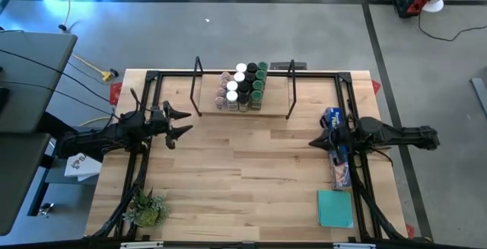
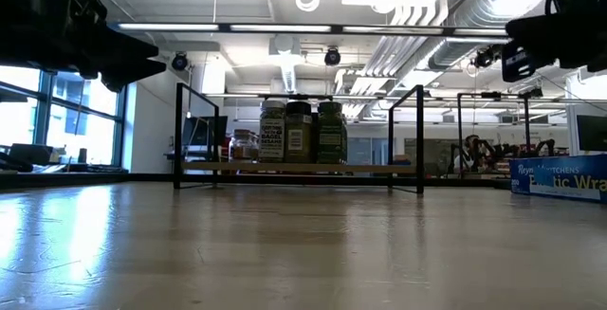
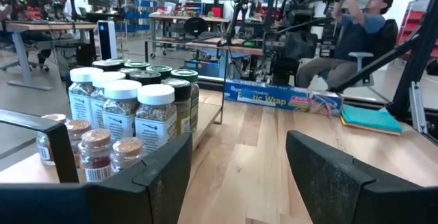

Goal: Shelf spices
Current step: Return to Home Position

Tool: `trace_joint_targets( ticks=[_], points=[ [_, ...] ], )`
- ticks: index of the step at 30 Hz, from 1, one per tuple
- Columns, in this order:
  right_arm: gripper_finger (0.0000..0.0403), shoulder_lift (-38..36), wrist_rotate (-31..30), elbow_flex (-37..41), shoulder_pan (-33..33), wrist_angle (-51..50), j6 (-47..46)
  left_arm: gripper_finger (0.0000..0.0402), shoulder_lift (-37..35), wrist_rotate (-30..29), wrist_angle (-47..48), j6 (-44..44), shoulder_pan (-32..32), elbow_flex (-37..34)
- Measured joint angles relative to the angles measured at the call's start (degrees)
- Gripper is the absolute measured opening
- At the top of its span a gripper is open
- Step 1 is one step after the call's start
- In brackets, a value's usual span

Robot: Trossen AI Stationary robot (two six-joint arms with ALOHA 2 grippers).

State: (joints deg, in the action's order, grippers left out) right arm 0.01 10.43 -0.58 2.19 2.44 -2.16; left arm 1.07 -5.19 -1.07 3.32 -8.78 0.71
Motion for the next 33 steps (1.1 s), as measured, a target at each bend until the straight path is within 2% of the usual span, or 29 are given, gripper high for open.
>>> trace_joint_targets(
  ticks=[2,4,6,33],
  points=[
    [0.0,0.0,-2.89,0.0,0.61,-0.5,3.58,0.0232,0.14,0.04,-0.03,0.01,0.0,0.0],
    [0.0,0.0,-7.03,0.02,1.05,-1.15,3.69,0.0232,0.14,0.04,-0.03,-0.01,0.0,0.0],
    [0.0,0.0,-8.61,0.02,1.04,-1.37,3.7,0.0232,0.16,0.06,-0.03,-0.01,0.0,0.0],
    [0.0,1.51,-8.49,0.0,1.19,-1.62,3.7,0.0232,0.2,0.04,-0.03,0.0,0.0,0.0]
  ],
)
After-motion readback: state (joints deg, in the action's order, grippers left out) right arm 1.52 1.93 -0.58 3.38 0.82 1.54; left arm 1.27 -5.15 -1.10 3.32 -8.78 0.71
